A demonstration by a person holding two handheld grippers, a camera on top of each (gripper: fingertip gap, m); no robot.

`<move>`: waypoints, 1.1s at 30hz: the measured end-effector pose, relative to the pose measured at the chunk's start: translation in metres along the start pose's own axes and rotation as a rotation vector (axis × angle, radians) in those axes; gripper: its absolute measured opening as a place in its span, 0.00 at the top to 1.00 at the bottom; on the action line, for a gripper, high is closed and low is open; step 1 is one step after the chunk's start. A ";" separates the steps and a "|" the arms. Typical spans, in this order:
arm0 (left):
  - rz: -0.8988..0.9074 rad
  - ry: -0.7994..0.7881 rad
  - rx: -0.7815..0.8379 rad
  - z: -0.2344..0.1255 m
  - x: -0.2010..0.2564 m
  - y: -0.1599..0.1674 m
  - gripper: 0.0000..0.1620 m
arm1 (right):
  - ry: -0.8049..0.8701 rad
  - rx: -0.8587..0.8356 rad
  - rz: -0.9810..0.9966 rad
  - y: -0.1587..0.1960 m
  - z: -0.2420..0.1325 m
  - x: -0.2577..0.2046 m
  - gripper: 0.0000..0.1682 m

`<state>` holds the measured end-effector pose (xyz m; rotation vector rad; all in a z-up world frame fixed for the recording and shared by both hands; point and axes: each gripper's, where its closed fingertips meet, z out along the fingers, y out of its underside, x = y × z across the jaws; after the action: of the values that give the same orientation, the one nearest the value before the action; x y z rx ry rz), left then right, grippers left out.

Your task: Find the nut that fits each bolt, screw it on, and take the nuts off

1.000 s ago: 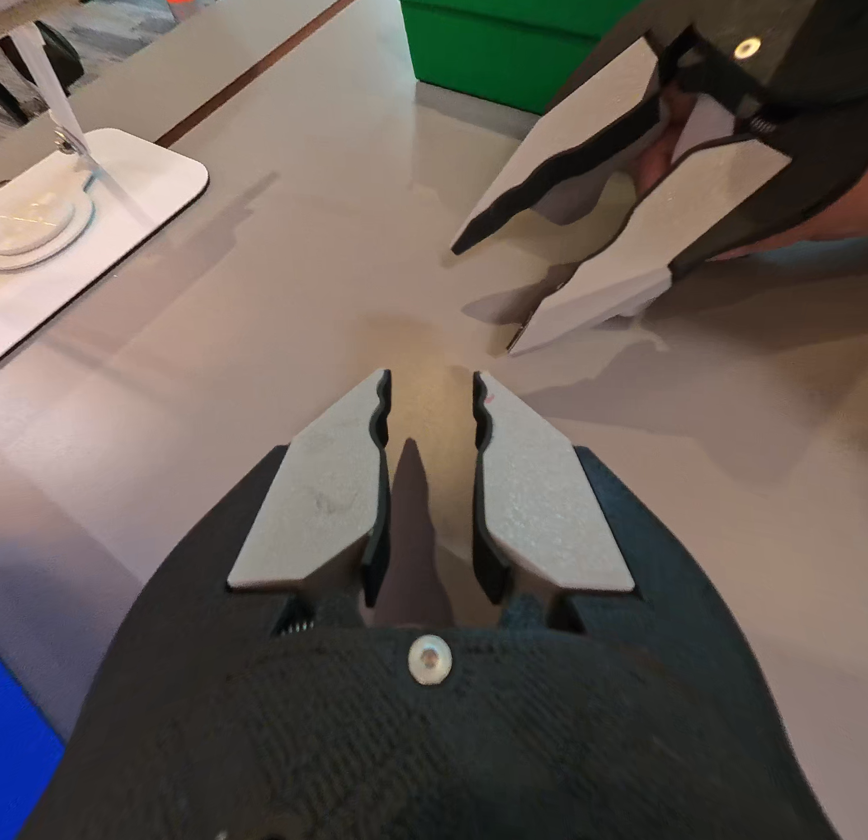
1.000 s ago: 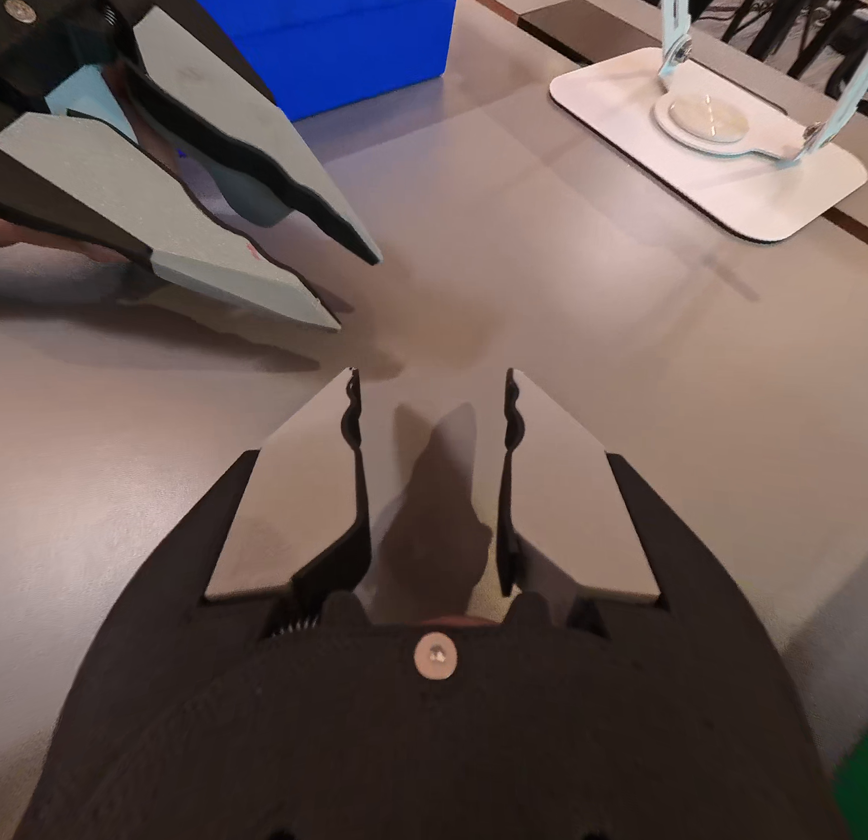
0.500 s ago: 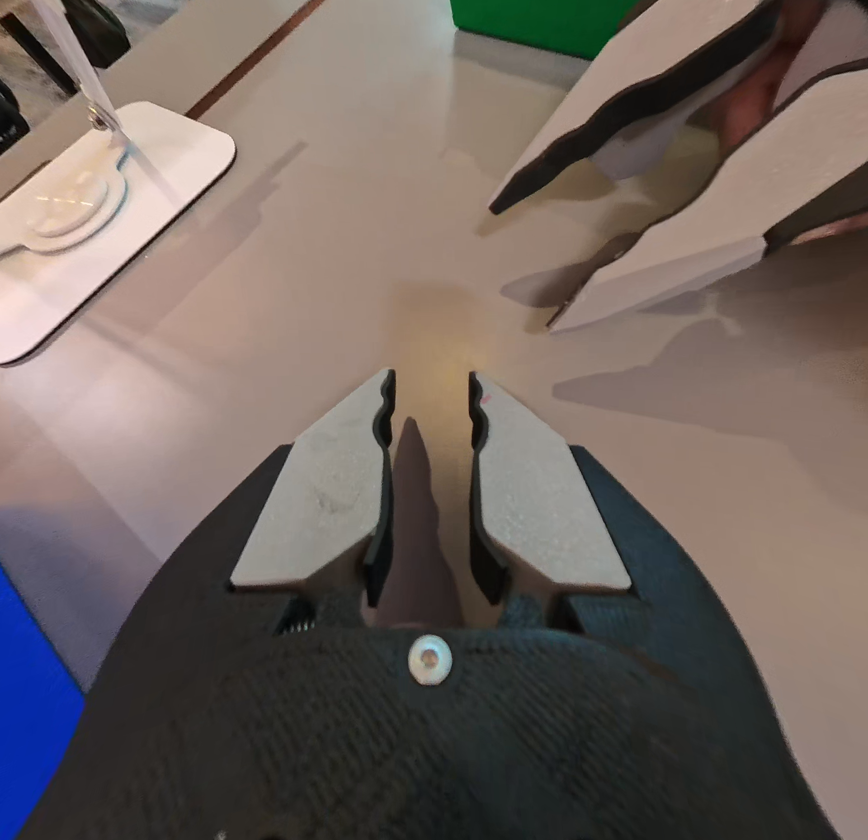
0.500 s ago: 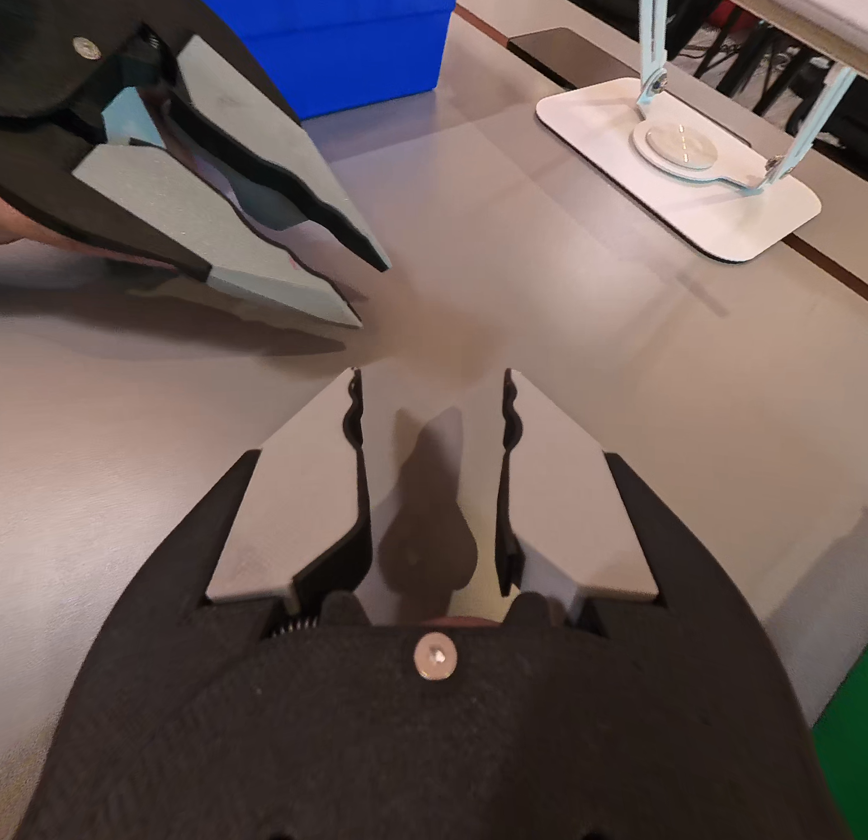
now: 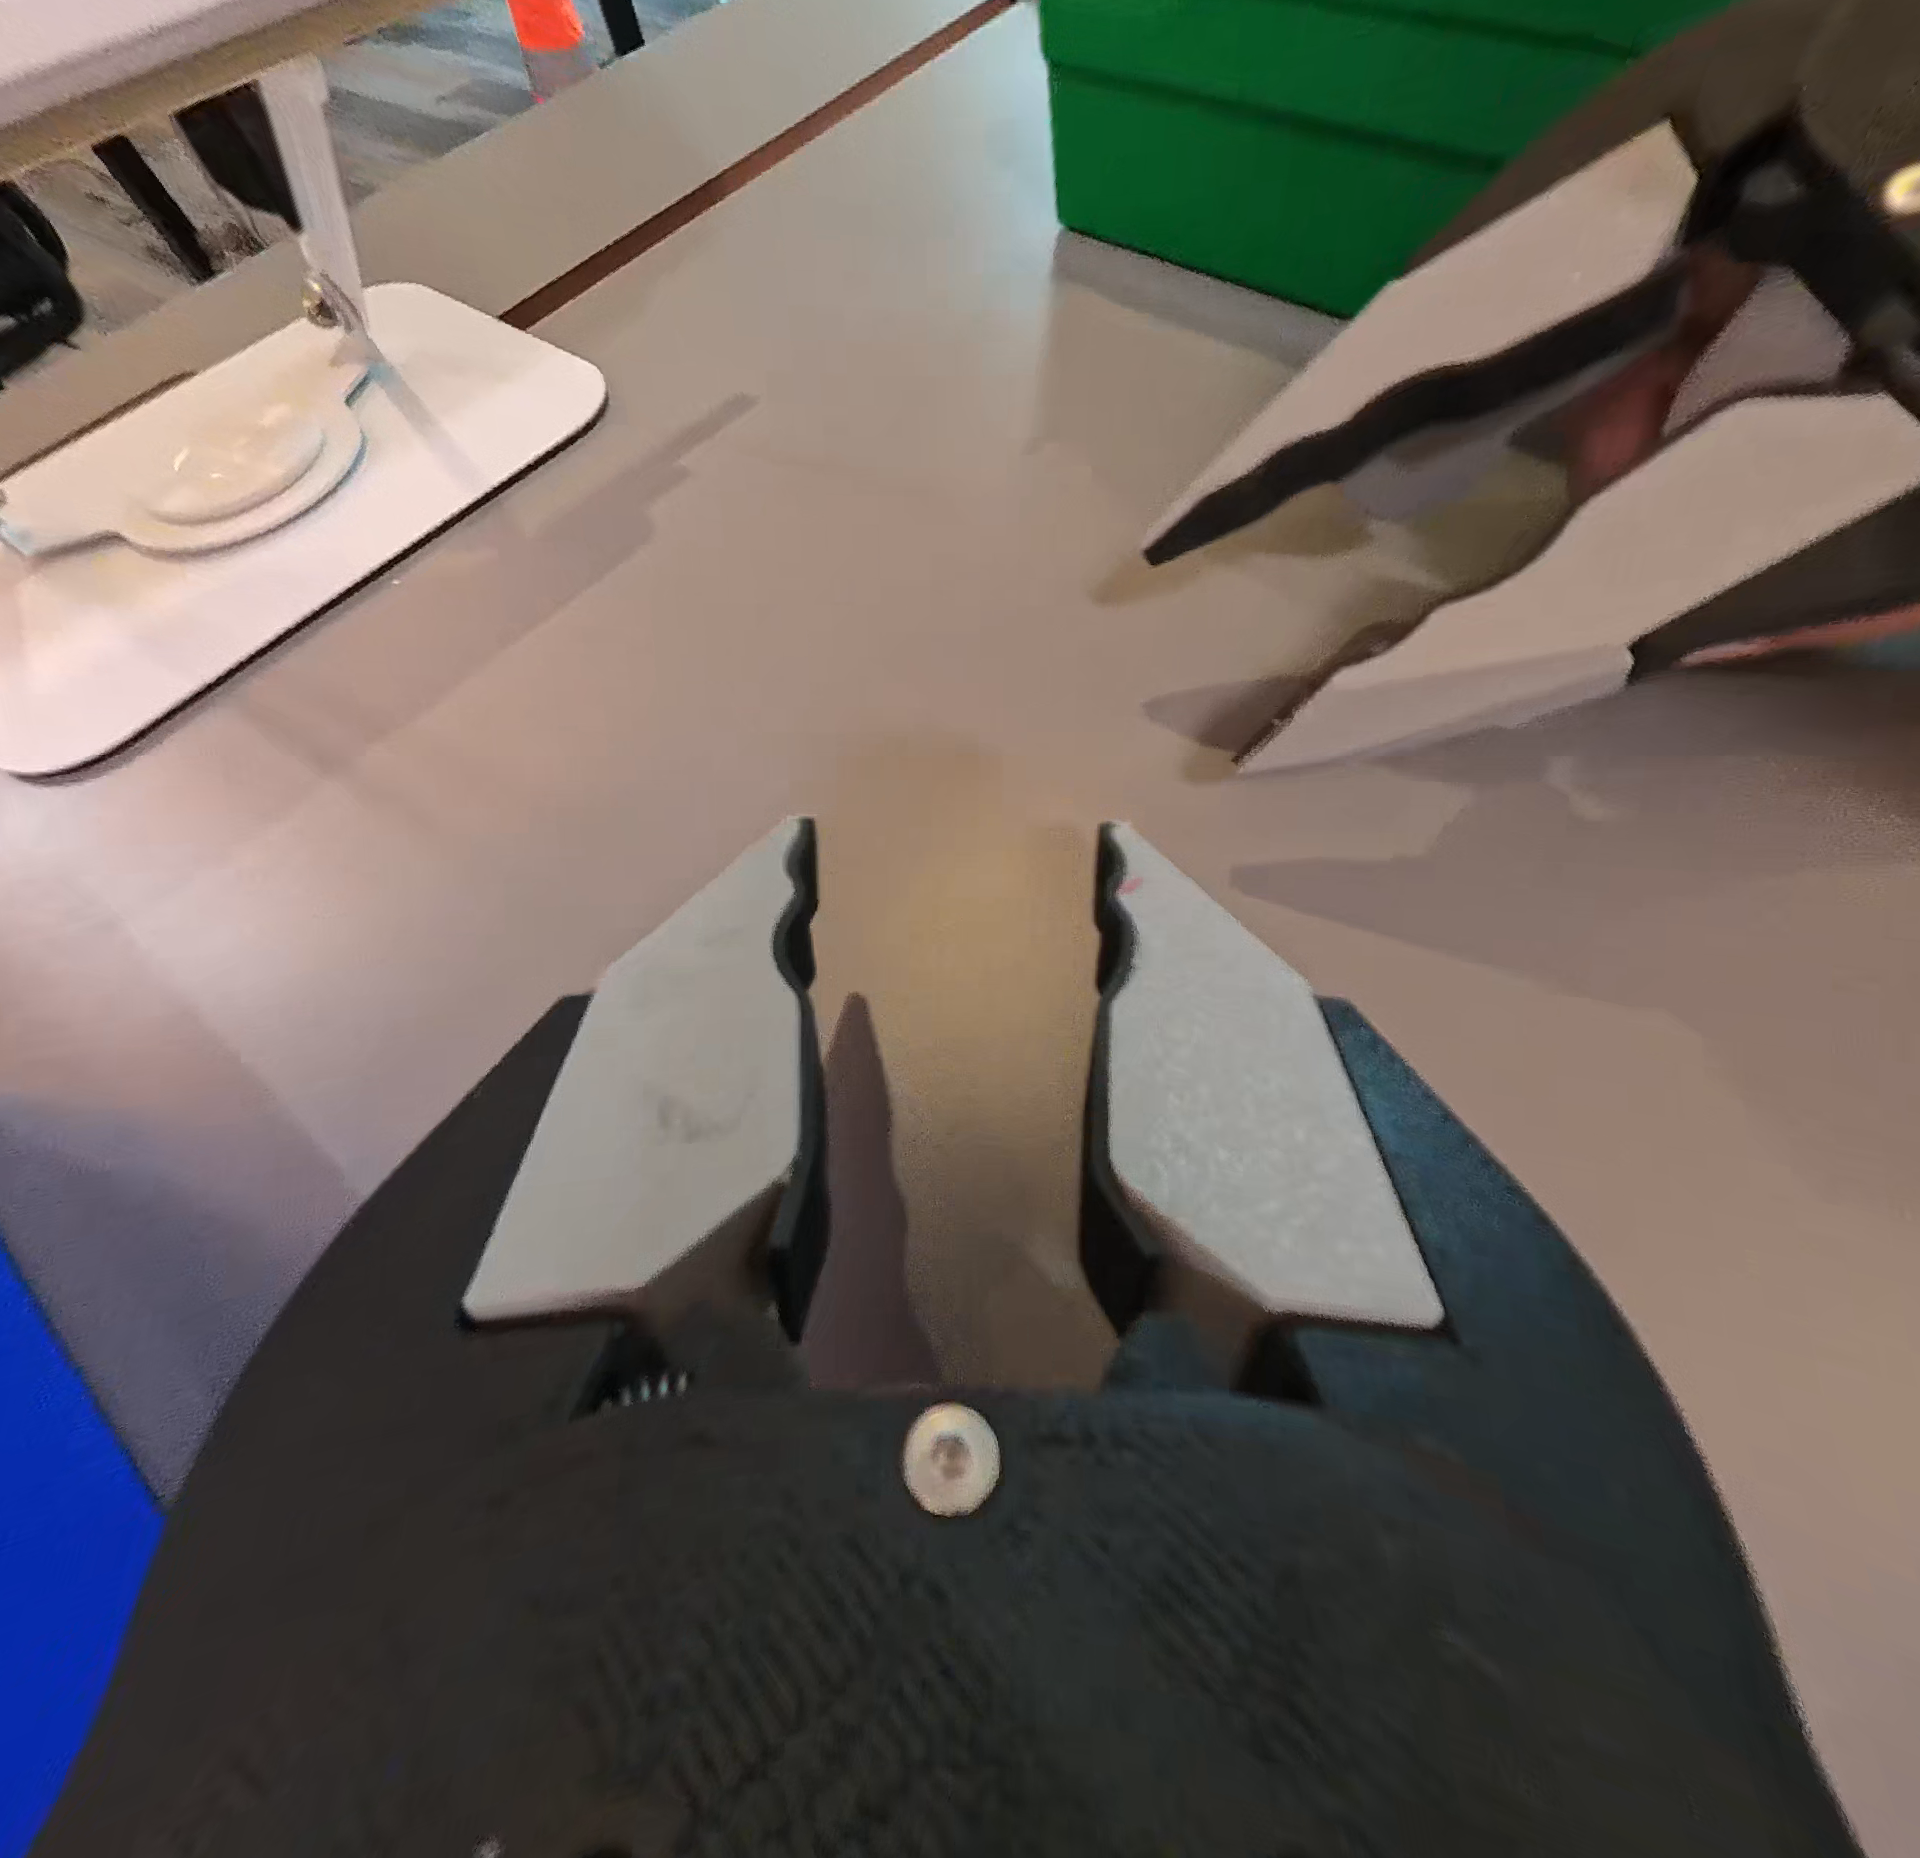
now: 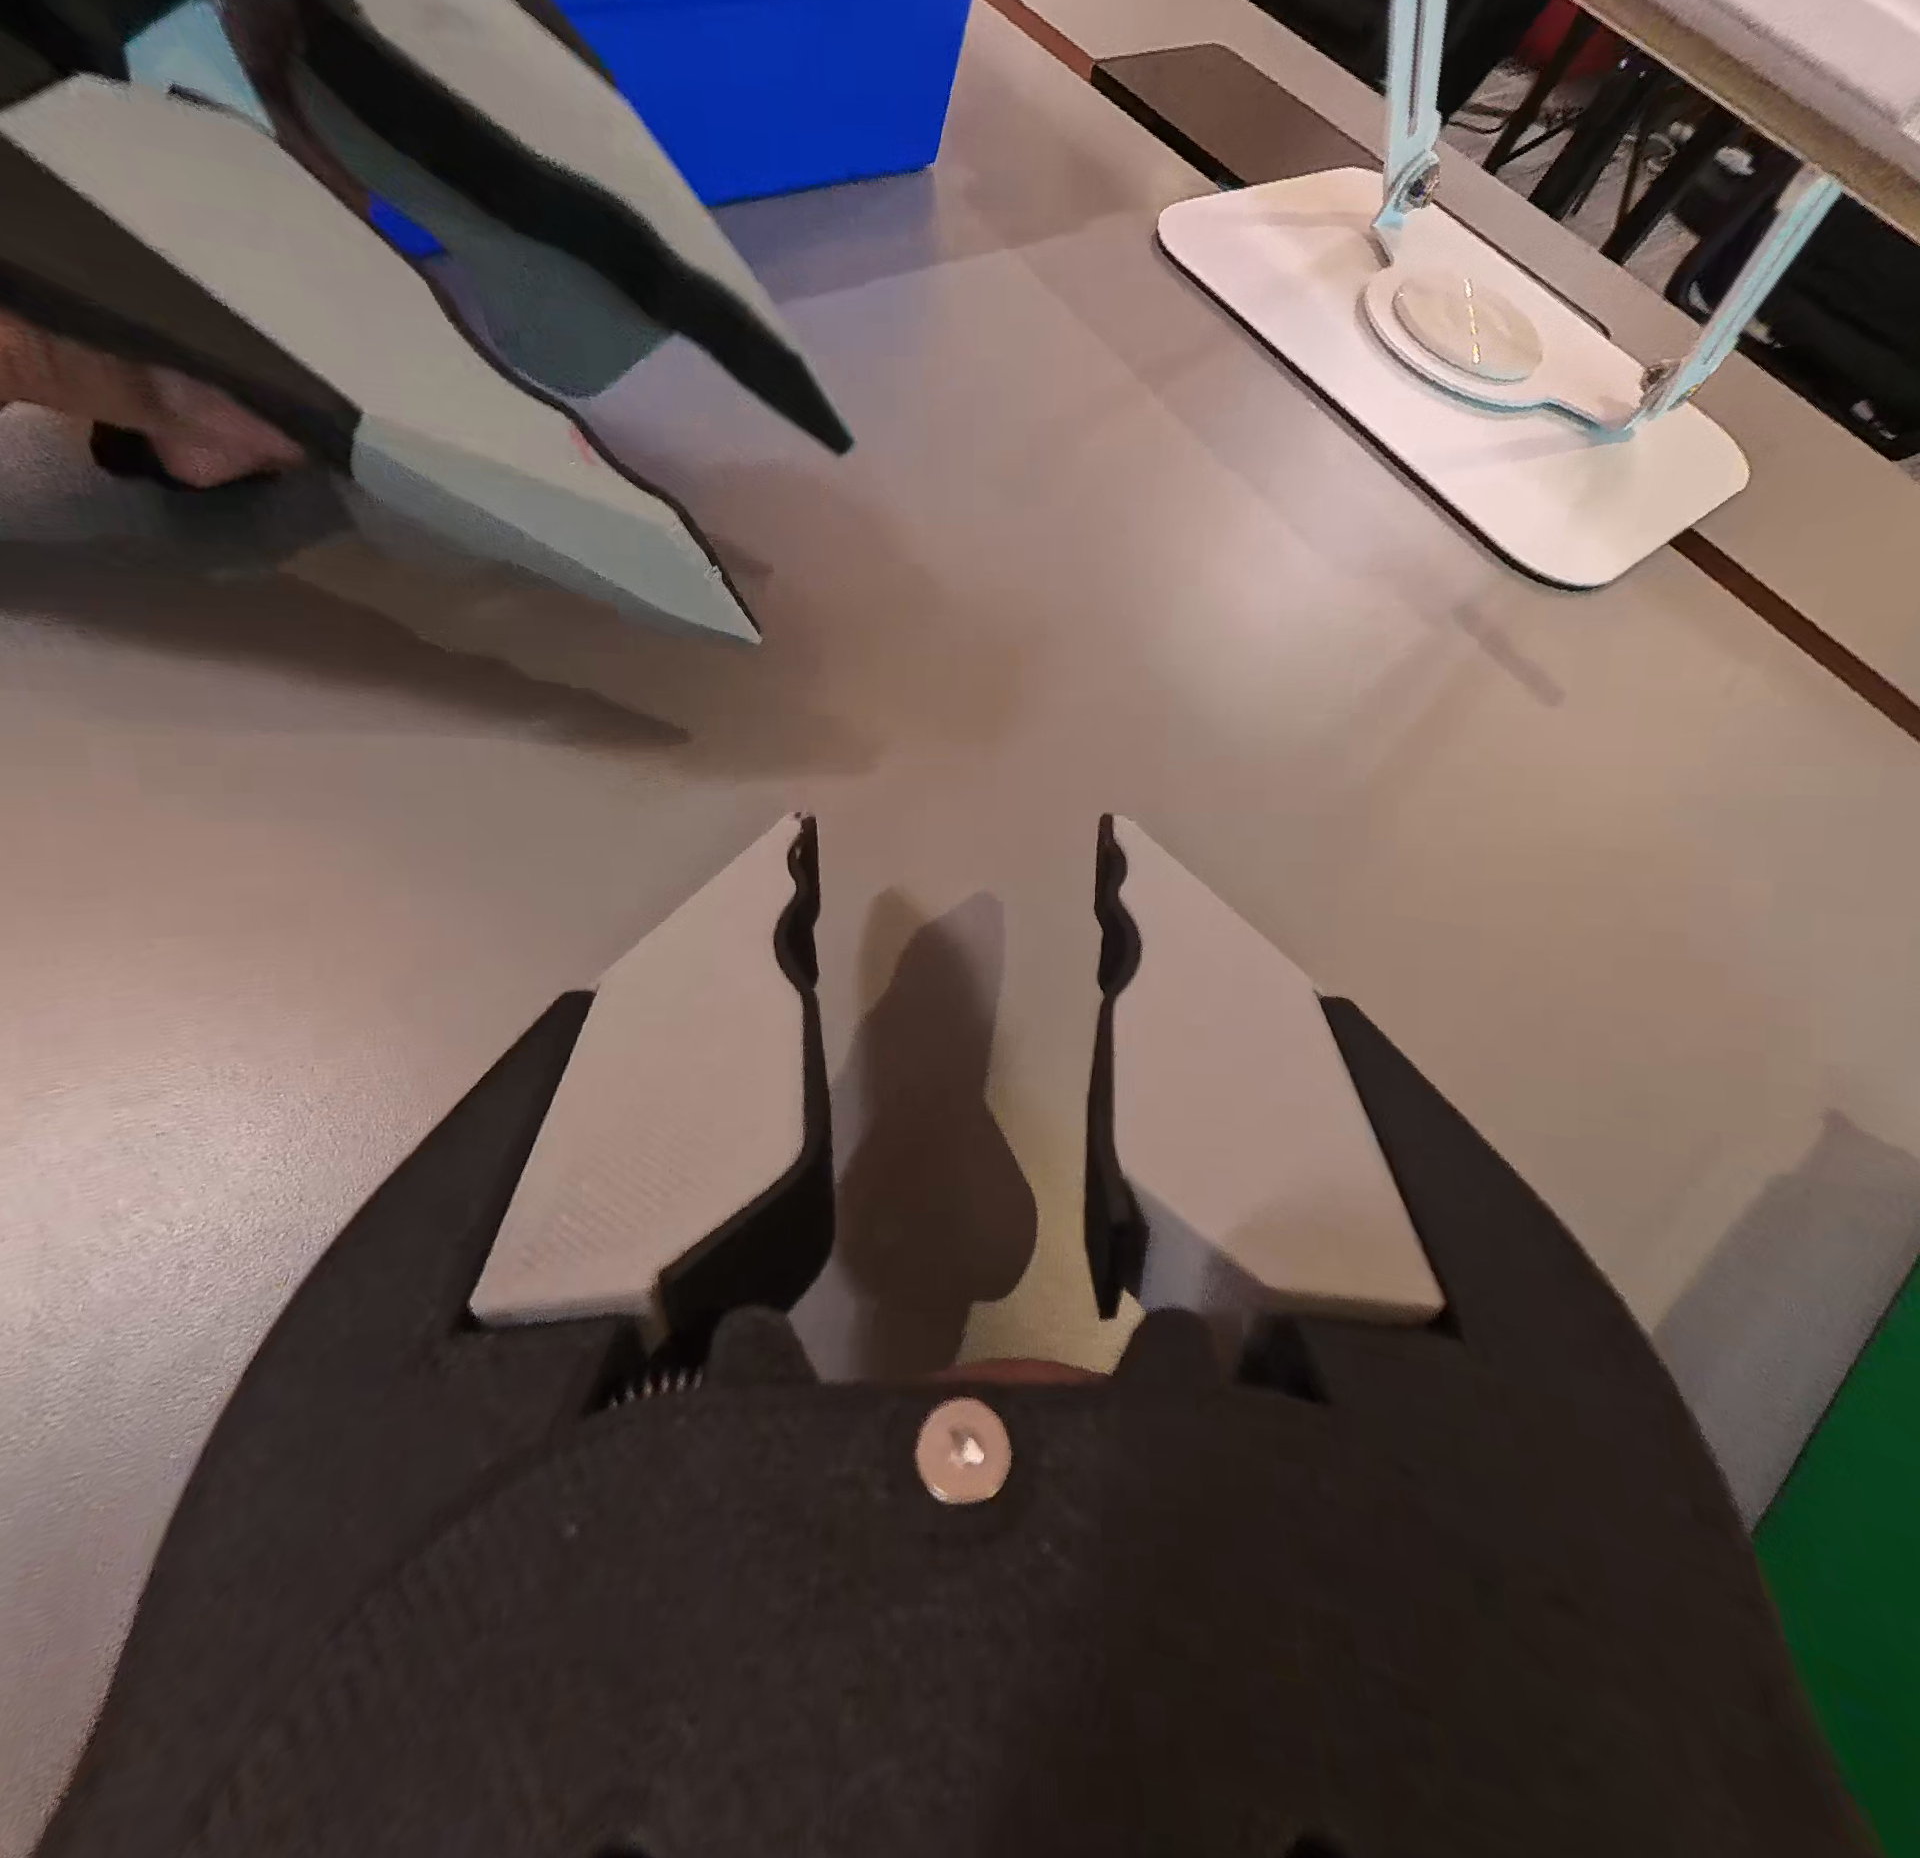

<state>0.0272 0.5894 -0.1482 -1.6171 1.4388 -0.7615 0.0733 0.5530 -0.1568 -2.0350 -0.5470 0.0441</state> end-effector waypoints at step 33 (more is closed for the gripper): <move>0.121 0.121 0.005 -0.003 0.046 0.000 0.65 | -0.078 0.176 0.026 -0.029 -0.002 -0.005 0.64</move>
<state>0.0322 0.5431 -0.1504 -1.4866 1.6034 -0.8040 0.0592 0.5609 -0.1323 -1.8750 -0.5460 0.1821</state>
